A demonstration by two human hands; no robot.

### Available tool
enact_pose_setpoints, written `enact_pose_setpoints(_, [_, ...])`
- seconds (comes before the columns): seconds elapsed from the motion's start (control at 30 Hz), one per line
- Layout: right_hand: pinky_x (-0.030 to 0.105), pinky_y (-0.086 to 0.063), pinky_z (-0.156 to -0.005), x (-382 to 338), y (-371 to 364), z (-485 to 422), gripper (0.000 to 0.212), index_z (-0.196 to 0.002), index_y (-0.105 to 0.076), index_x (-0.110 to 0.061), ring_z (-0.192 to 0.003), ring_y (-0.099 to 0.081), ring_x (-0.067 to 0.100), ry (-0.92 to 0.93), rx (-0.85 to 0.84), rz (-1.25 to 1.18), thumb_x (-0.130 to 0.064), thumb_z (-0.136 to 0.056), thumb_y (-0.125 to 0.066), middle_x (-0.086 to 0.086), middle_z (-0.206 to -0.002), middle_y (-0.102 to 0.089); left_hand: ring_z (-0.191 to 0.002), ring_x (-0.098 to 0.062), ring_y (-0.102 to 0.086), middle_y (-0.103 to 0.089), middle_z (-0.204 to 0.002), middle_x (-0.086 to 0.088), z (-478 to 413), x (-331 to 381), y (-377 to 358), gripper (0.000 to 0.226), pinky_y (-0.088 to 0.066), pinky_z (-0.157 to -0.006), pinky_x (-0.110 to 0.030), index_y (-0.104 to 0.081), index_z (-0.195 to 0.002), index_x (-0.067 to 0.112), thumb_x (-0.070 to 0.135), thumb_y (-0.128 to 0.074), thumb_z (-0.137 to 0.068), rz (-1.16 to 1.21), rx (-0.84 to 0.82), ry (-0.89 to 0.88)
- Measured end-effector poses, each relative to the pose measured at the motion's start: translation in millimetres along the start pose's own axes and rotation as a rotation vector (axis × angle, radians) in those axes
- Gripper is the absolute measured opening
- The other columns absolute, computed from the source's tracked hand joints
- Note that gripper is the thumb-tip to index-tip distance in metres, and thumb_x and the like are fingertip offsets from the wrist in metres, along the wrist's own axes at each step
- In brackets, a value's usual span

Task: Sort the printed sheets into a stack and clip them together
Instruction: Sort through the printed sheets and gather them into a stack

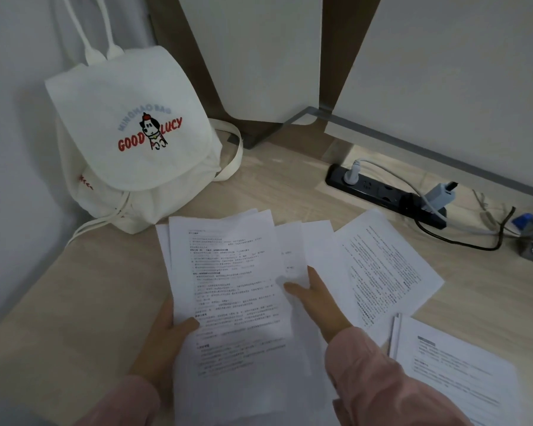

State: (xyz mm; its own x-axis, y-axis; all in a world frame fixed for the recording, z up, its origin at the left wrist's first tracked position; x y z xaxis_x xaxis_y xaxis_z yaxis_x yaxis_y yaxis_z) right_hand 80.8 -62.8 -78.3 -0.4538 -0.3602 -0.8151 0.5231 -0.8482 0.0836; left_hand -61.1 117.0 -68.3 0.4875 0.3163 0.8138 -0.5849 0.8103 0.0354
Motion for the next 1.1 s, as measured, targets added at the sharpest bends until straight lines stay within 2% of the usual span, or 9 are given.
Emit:
enact_pose_setpoints(0.07, [0.011,-0.049,-0.065,0.5,9.9,4.1,0.03,-0.116,-0.05,-0.023,-0.092,-0.059,0.003,-0.032,-0.02,-0.045,-0.015,-0.088,-0.057,-0.008,-0.108,-0.062,-0.092,-0.007,-0.058,-0.063,-0.094,0.02,2.3,10.8,4.8,0.054,-0.045,-0.084,-0.024,-0.052,-0.118,0.025,-0.002,-0.066,-0.073,-0.074,-0.026,-0.057])
enact_pose_setpoints(0.23, [0.036,-0.042,-0.103,4.4,24.1,12.9,0.067,-0.129,-0.047,-0.034,-0.115,-0.057,0.01,-0.09,-0.114,-0.197,-0.048,-0.069,-0.071,-0.013,-0.127,-0.06,-0.082,0.0,-0.068,-0.074,-0.091,0.017,13.4,50.2,2.8,0.056,-0.052,-0.067,-0.017,-0.062,-0.102,0.03,0.02,-0.067,-0.047,-0.096,-0.194,-0.162])
enact_pose_setpoints(0.3, [0.037,-0.04,-0.105,1.7,25.4,18.5,0.068,-0.129,-0.048,-0.037,-0.115,-0.058,0.011,-0.095,-0.189,-0.243,-0.051,-0.066,-0.07,-0.014,-0.127,-0.06,-0.078,-0.003,-0.069,-0.075,-0.086,0.011,17.0,64.3,-2.7,0.054,-0.052,-0.062,-0.013,-0.068,-0.095,0.029,0.026,-0.066,-0.041,-0.062,-0.242,-0.217])
enact_pose_setpoints(0.47, [0.027,-0.048,-0.094,-18.8,41.3,36.6,0.05,-0.13,-0.05,-0.028,-0.117,-0.057,0.011,0.053,-0.208,-0.313,-0.029,-0.081,-0.058,-0.011,-0.127,-0.061,-0.06,0.002,-0.062,-0.07,-0.064,0.013,16.5,88.4,-10.3,0.028,-0.047,-0.053,-0.01,-0.069,-0.075,0.021,-0.005,-0.06,-0.069,-0.084,-0.214,-0.349])
enact_pose_setpoints(0.67, [0.027,-0.048,-0.095,-43.3,63.1,54.2,0.06,-0.134,-0.043,-0.03,-0.121,-0.054,0.01,0.229,-0.16,-0.31,-0.024,-0.077,-0.064,-0.009,-0.131,-0.058,-0.054,0.005,-0.054,-0.063,-0.056,0.014,21.8,109.6,-28.2,0.024,-0.044,-0.055,-0.01,-0.064,-0.063,0.022,0.0,-0.055,-0.067,-0.122,-0.21,-0.42])
enact_pose_setpoints(0.77, [0.022,-0.05,-0.092,-43.9,67.2,58.3,0.061,-0.136,-0.038,-0.029,-0.12,-0.055,0.011,0.224,-0.155,-0.311,-0.017,-0.08,-0.06,-0.009,-0.131,-0.058,-0.056,0.004,-0.056,-0.065,-0.059,0.013,25.8,117.3,-36.2,0.018,-0.045,-0.064,-0.026,-0.065,-0.07,0.017,0.011,-0.05,-0.061,-0.15,-0.216,-0.416])
enact_pose_setpoints(0.87, [0.026,-0.047,-0.099,-46.8,74.4,63.2,0.065,-0.137,-0.036,-0.027,-0.121,-0.055,0.014,0.223,-0.169,-0.33,-0.013,-0.079,-0.061,-0.004,-0.132,-0.058,-0.055,0.005,-0.057,-0.065,-0.056,0.012,25.4,119.6,-38.9,0.013,-0.048,-0.058,-0.019,-0.066,-0.067,0.016,0.004,-0.06,-0.068,-0.137,-0.22,-0.433])
enact_pose_setpoints(1.0, [0.027,-0.046,-0.101,-53.5,80.5,71.9,0.061,-0.135,-0.039,-0.026,-0.12,-0.056,0.017,0.251,-0.162,-0.329,-0.011,-0.08,-0.06,0.001,-0.13,-0.06,-0.078,-0.018,-0.06,-0.067,-0.075,-0.007,20.6,120.1,-39.8,0.012,-0.049,-0.071,-0.032,-0.066,-0.08,0.005,0.003,-0.064,-0.068,-0.12,-0.197,-0.431])
enact_pose_setpoints(1.1, [0.028,-0.05,-0.095,-59.2,80.8,80.7,0.047,-0.125,-0.054,-0.015,-0.113,-0.061,0.021,0.302,-0.101,-0.287,-0.009,-0.079,-0.061,0.006,-0.121,-0.066,-0.066,-0.003,-0.061,-0.07,-0.065,0.012,16.6,117.7,-42.9,0.018,-0.05,-0.065,-0.02,-0.066,-0.081,0.013,-0.004,-0.061,-0.075,-0.112,-0.201,-0.451])
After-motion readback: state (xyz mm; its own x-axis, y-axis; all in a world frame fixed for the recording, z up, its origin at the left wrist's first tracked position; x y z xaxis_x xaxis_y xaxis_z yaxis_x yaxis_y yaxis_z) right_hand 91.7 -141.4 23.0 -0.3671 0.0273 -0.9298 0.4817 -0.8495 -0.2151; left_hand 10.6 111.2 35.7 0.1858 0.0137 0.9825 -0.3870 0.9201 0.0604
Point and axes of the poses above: each hand's wrist, its own z-axis away from the middle knuckle, its own y-axis out of the back of the hand, x = y × z, the point moved 1 cm from there along -z, towards the middle knuckle
